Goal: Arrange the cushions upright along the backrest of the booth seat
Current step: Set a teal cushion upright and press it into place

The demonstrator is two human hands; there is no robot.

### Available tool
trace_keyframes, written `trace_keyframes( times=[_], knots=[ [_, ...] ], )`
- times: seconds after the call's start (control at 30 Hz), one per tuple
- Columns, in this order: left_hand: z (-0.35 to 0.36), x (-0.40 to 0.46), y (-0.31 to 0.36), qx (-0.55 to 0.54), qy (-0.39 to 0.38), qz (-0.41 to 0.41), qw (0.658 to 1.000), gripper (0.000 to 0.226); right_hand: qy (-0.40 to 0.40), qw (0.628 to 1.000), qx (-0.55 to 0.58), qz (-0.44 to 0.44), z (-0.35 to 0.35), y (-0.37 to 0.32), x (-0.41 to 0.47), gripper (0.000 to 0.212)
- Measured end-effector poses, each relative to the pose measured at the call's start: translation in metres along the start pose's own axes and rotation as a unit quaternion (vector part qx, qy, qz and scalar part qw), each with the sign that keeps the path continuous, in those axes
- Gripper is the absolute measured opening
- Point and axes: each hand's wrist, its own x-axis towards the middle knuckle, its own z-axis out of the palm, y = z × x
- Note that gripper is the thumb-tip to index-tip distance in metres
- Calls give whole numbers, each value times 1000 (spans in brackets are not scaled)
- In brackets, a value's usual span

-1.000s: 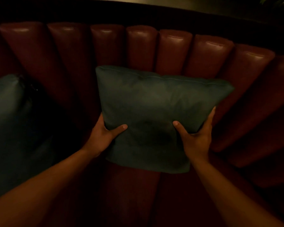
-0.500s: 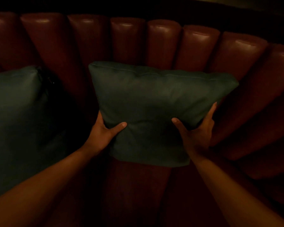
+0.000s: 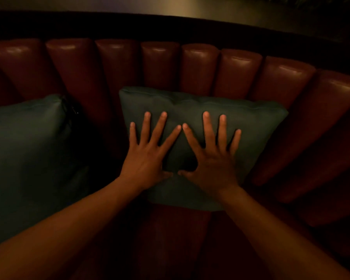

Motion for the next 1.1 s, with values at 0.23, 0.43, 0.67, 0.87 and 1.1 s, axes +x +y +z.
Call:
trace_keyframes(
  times=[0.23,0.43,0.67,0.87,1.1],
  knots=[
    [5,19,0,33,-56,-26,998,147,-124,991,-43,29,12,8,22,141],
    [-2,25,-3,25,-89,-18,996,148,-149,988,-33,32,2,6,26,138],
    [-31,26,-26,0,-8,-21,1000,138,-10,998,-22,49,-27,20,13,129],
    [-33,45,-25,-14,-67,-45,997,139,-104,991,-2,83,-22,36,25,136],
    [-43,36,-28,-22,-39,-51,998,137,-89,992,-7,85,-23,34,25,133]
  ],
)
